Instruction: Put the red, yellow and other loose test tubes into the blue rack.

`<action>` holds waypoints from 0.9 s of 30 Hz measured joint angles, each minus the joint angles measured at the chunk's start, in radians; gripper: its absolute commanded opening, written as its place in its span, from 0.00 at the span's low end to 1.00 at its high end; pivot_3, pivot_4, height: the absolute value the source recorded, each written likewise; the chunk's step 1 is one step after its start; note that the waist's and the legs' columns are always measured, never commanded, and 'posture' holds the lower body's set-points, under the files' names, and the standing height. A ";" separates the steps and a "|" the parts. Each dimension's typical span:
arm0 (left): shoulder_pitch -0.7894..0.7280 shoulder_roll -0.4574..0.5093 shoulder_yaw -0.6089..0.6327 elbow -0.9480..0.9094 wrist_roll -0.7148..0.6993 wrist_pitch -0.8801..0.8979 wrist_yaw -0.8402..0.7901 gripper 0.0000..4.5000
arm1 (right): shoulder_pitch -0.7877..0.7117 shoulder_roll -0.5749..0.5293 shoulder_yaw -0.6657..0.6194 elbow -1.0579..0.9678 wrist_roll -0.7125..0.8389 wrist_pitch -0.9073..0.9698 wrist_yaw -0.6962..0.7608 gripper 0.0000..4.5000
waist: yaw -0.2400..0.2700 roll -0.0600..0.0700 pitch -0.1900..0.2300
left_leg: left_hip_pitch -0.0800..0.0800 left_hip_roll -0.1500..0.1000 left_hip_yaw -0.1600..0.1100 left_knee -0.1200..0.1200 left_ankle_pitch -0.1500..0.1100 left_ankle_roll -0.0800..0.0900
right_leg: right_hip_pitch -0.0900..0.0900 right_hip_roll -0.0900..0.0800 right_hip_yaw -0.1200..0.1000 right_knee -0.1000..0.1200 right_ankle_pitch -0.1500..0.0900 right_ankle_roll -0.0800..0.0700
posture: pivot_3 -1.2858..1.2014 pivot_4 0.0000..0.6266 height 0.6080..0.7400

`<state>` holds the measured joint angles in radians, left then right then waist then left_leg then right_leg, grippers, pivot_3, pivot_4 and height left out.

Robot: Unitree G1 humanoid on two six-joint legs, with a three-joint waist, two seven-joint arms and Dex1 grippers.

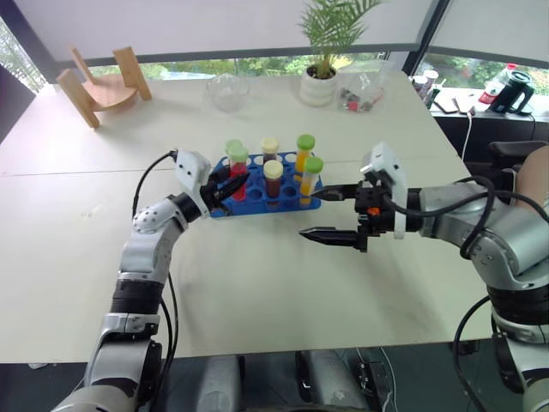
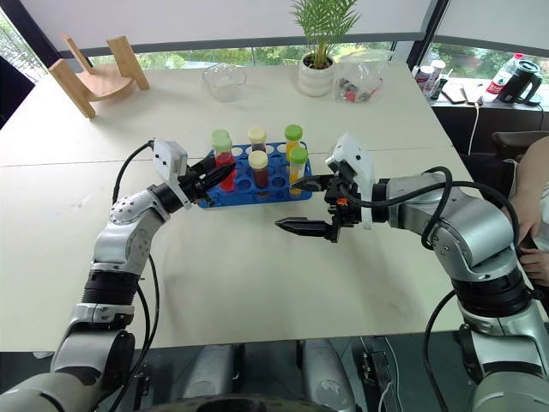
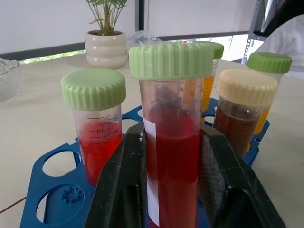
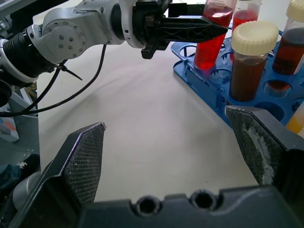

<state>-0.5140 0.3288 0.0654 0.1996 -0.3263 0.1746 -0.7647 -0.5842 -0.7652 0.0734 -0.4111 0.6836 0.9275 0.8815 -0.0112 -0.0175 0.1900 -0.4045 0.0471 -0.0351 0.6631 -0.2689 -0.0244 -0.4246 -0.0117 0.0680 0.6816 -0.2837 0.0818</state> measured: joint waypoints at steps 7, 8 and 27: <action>0.017 0.141 -0.003 -0.073 -0.013 0.104 -0.035 0.98 | 0.028 0.002 -0.001 0.000 0.008 0.001 -0.007 1.00 | -0.005 0.000 0.000 | 0.000 0.001 0.000 -0.001 0.000 0.000 | 0.000 0.001 0.000 0.000 0.000 0.000 | 0.52 0.24 1.00; 0.035 0.195 0.003 -0.116 -0.025 0.140 -0.059 0.98 | 0.043 0.000 -0.003 0.000 0.009 0.001 -0.005 1.00 | -0.008 0.000 0.000 | 0.000 0.001 0.000 -0.002 0.000 0.000 | 0.000 0.001 0.000 -0.001 0.000 0.000 | 0.52 0.24 1.00; 0.653 0.603 0.195 -0.488 -0.155 0.401 -0.291 0.98 | 0.272 -0.035 0.039 0.139 -0.097 -0.112 0.100 1.00 | 0.001 0.001 0.001 | 0.001 0.002 0.002 -0.002 -0.002 0.003 | -0.001 0.001 0.000 -0.002 -0.004 -0.005 | 0.52 0.24 1.00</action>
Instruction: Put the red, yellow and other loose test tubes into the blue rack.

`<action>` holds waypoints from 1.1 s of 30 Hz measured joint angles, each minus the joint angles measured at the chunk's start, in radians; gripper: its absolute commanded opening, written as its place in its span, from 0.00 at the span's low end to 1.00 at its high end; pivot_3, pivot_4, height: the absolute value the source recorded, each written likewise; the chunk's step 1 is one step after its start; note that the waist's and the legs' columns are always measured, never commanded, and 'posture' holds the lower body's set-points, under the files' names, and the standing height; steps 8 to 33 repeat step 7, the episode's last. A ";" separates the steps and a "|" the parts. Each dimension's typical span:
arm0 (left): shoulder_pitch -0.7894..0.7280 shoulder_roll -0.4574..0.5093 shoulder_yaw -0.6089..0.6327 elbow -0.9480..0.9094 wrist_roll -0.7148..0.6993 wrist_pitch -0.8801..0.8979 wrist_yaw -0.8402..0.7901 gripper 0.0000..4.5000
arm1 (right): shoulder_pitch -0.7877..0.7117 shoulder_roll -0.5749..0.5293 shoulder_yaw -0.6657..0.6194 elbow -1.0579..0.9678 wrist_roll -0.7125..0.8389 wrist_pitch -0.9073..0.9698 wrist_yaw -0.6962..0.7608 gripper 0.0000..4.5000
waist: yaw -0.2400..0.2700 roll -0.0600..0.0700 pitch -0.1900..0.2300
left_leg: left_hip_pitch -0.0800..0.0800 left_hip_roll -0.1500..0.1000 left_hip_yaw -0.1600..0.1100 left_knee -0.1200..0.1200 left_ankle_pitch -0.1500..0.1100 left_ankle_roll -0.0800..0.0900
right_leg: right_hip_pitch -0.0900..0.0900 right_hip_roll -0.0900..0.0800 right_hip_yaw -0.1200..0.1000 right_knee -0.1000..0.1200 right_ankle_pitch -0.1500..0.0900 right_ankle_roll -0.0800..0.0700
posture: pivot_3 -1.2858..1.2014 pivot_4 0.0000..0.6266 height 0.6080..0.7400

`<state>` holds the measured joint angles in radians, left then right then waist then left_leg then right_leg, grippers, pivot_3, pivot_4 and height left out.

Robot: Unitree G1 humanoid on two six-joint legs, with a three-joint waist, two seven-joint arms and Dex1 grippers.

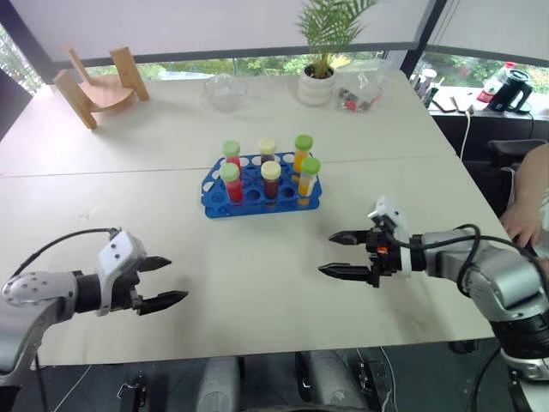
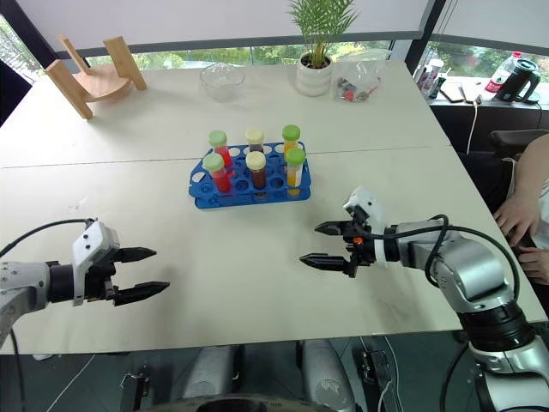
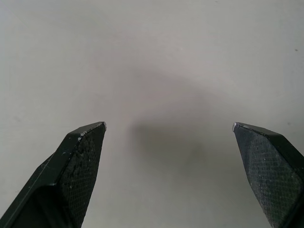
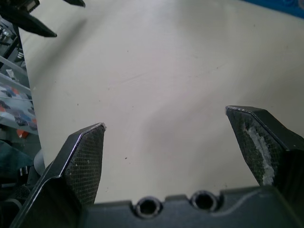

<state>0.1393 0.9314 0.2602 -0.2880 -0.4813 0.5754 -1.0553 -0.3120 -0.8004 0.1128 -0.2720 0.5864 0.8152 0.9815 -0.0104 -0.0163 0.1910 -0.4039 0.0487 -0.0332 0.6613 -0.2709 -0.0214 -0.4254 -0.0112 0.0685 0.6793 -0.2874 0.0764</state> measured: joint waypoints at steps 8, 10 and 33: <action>-0.057 -0.085 -0.005 0.015 -0.015 0.010 0.057 0.98 | -0.014 -0.001 0.000 0.022 -0.034 -0.030 0.021 1.00 | -0.006 0.000 0.000 | 0.000 0.001 0.000 -0.001 -0.001 0.002 | 0.000 0.001 0.000 0.000 0.002 0.003 | 0.52 0.24 1.00; -0.057 -0.085 -0.005 0.015 -0.015 0.010 0.057 0.98 | -0.014 -0.001 0.000 0.022 -0.034 -0.030 0.021 1.00 | -0.006 0.000 0.000 | 0.000 0.001 0.000 -0.001 -0.001 0.002 | 0.000 0.001 0.000 0.000 0.002 0.003 | 0.52 0.24 1.00; -0.057 -0.085 -0.005 0.015 -0.015 0.010 0.057 0.98 | -0.014 -0.001 0.000 0.022 -0.034 -0.030 0.021 1.00 | -0.006 0.000 0.000 | 0.000 0.001 0.000 -0.001 -0.001 0.002 | 0.000 0.001 0.000 0.000 0.002 0.003 | 0.52 0.24 1.00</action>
